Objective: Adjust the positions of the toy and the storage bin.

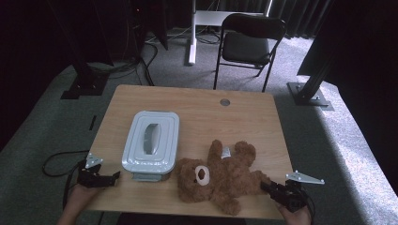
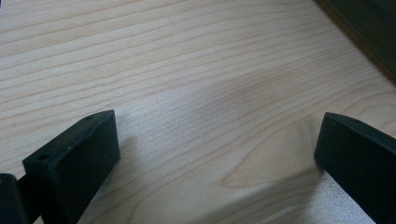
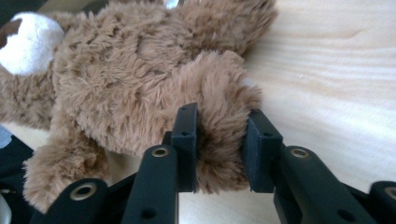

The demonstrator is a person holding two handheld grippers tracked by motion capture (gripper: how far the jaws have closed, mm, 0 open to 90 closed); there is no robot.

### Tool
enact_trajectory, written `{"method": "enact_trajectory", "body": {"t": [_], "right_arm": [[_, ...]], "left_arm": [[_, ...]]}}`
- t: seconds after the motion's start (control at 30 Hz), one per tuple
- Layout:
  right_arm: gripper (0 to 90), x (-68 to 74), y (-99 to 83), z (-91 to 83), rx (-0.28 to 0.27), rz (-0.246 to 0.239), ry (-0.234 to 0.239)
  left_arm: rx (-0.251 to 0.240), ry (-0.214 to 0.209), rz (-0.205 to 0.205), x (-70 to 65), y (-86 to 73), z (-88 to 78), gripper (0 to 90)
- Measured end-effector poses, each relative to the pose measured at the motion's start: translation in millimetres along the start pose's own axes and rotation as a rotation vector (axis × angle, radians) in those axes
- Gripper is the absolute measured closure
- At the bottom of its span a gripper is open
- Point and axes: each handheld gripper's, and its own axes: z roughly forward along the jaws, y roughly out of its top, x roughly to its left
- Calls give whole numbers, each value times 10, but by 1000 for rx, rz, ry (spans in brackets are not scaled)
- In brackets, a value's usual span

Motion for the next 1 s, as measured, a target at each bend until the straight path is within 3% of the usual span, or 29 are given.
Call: {"method": "enact_trajectory", "body": {"t": [0.1,0.23,0.3,0.4,0.47,0.53,0.6,0.7,0.8,1.0], "right_arm": [[628,19,112,-17,-6,-41,-20],[459,65,323,-72,-46,-96,-39],[368,111,473,-107,-90,-130,-19],[292,261,740,-75,-104,-212,15],[289,360,899,25,-109,-264,58],[289,434,1021,193,-77,-298,115],[281,492,1099,396,-29,-319,142],[282,546,1160,669,35,-344,197],[283,553,1185,888,88,-353,284],[270,491,1096,1129,214,-372,295]], "left_arm": [[0,-2,2,2,5,5,6],[0,-2,2,2,5,5,6],[0,-4,5,2,5,4,6],[0,-8,11,-3,3,3,6],[0,-18,19,-10,3,2,5],[0,-18,19,-13,2,2,5],[-1,-17,16,-21,0,0,5],[0,-19,18,-34,-3,-3,5],[-1,-18,18,-48,-8,-8,6],[0,-17,16,-56,-13,-13,5]]}}
